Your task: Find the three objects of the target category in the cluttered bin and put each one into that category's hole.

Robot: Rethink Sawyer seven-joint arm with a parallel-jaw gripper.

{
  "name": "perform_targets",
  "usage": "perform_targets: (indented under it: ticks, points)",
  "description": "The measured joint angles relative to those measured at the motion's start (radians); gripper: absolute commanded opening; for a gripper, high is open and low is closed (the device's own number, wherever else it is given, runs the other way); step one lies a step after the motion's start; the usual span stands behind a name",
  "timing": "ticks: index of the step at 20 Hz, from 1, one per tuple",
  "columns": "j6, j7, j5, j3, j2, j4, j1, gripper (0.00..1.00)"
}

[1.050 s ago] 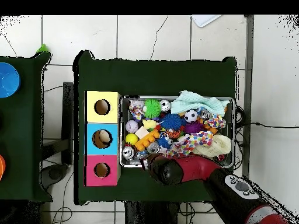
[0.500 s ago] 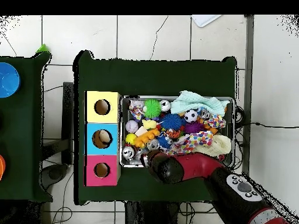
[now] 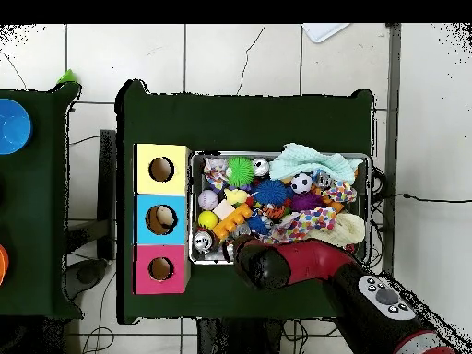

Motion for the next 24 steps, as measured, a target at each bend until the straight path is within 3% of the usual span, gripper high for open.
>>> perform_targets:
  ticks: [12,24]
  points:
    - [0.0,0.0,0.008,0.001,-0.013,0.002,0.021,0.0]
    - [0.05,0.0,0.051,0.008,-0.108,0.009,0.011,0.0]
